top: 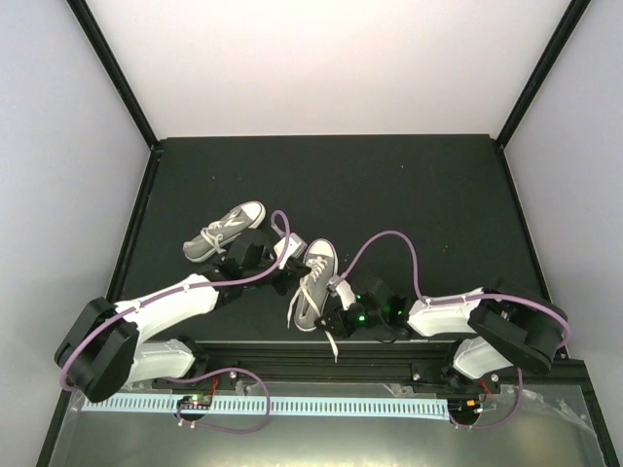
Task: Tie the shoes
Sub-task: Wrap the shoelace around the shoelace.
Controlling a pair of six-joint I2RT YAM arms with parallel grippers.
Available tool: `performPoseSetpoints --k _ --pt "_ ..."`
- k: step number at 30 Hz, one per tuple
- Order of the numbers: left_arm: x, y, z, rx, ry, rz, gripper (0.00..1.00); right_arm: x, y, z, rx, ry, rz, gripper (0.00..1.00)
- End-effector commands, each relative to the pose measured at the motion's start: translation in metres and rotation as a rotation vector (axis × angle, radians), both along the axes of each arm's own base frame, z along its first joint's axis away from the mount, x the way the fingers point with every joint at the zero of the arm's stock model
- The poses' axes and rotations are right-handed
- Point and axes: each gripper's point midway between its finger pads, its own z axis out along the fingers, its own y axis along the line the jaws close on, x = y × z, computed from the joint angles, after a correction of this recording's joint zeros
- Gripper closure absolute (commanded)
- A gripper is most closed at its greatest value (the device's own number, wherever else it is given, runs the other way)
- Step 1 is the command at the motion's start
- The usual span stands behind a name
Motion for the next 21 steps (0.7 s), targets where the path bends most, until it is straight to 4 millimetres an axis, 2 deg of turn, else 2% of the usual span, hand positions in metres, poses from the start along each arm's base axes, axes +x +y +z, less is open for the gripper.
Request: performPoseSetpoints --k 1,6,9,13,18,21 --pt "0.007 -0.001 0.014 -0.023 -0.030 0.009 0.98 0.003 0.008 0.007 0.024 -0.030 0.010 0.70" --pt "0.004 -0.001 0.013 -0.028 -0.025 0.001 0.99 0.006 0.005 0.003 -0.001 -0.043 -0.009 0.82" --pt "0.002 -0.001 0.012 -0.031 -0.017 -0.002 0.98 0.006 0.004 0.005 0.001 -0.047 -0.008 0.97" --pt "-0.001 -0.001 0.010 -0.040 -0.009 -0.007 0.98 0.016 -0.007 0.003 -0.072 -0.071 -0.075 0.98" --pt "-0.010 -0.002 0.008 -0.070 0.017 -0.030 0.98 0.040 -0.029 0.022 -0.141 -0.147 -0.192 0.98" --pt "-0.014 -0.003 0.005 -0.081 0.032 -0.039 0.99 0.056 -0.035 0.032 -0.172 -0.170 -0.222 0.98"
